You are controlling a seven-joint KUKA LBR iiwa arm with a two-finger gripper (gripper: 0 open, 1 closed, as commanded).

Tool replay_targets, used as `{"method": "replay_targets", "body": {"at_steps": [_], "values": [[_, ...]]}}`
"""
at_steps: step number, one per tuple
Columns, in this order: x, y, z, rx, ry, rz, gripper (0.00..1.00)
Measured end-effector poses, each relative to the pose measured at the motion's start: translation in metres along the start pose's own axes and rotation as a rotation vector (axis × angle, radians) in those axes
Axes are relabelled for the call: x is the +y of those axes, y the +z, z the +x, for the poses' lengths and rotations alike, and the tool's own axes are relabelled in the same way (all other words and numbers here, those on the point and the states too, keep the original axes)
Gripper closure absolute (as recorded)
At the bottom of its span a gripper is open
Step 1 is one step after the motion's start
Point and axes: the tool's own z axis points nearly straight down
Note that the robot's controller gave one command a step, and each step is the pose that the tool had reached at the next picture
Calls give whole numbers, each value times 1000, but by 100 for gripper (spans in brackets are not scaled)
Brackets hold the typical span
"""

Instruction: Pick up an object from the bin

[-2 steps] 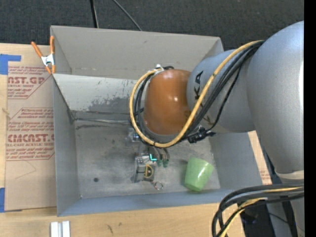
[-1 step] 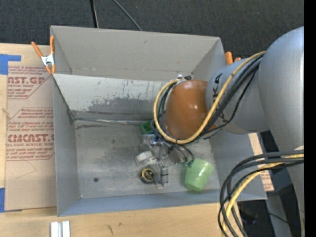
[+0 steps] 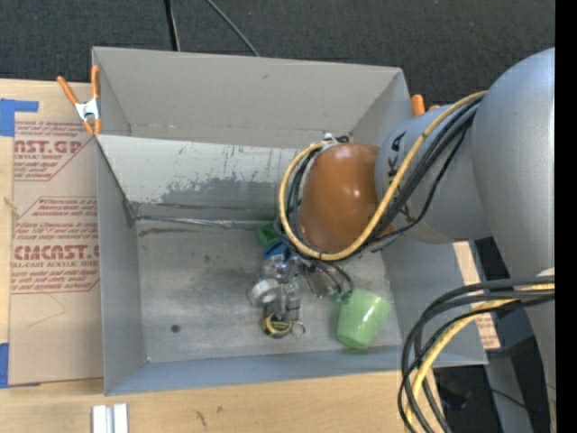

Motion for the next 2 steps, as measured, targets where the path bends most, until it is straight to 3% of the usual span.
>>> {"method": "replay_targets", "body": {"at_steps": [1,2], "values": [[6,-115,-12,-14,45,2,100],[3,-306,-11,-16,117,1,100]]}}
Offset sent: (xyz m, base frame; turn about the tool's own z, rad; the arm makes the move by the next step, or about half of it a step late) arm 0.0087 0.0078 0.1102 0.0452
